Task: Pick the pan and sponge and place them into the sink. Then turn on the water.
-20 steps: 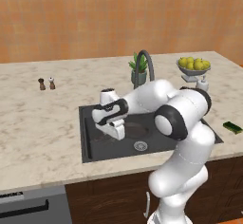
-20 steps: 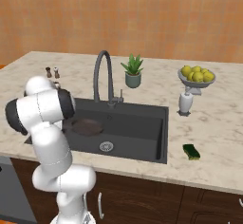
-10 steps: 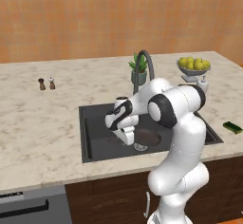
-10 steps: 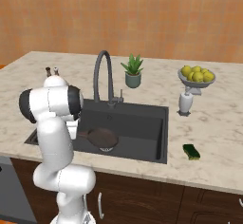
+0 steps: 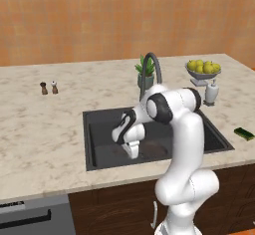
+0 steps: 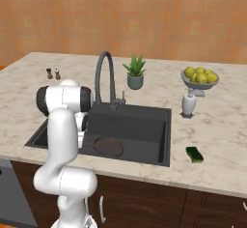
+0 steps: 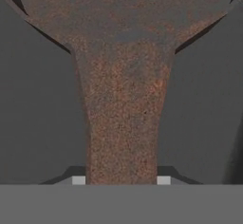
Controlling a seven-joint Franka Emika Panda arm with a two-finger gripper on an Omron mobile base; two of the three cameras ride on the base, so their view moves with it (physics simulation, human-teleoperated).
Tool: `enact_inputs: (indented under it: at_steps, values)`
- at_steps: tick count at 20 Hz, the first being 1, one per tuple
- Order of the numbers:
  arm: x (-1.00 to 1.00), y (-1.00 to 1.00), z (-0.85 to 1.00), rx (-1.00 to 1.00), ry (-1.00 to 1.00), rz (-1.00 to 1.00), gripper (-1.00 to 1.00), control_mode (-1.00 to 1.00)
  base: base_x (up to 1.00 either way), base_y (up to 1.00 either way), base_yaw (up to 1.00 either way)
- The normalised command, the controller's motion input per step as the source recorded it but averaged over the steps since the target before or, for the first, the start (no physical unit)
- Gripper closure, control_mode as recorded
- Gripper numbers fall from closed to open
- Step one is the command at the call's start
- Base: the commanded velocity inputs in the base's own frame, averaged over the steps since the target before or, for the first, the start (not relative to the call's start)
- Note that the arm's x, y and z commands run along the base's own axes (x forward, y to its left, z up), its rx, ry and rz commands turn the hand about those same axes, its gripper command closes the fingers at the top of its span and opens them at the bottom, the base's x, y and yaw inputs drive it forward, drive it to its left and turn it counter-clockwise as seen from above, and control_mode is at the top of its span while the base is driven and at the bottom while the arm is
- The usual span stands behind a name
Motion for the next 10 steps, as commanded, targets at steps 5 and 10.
enact_inputs:
  at_steps: [5,10]
  values:
    - [0.37,0.23,-0.55,0.00,0.00,-0.03,1.00,-1.00,0.00,0.00,0.00]
    - [0.35,0.22,-0.43,0.00,0.00,-0.02,1.00,-1.00,0.00,0.00,0.00]
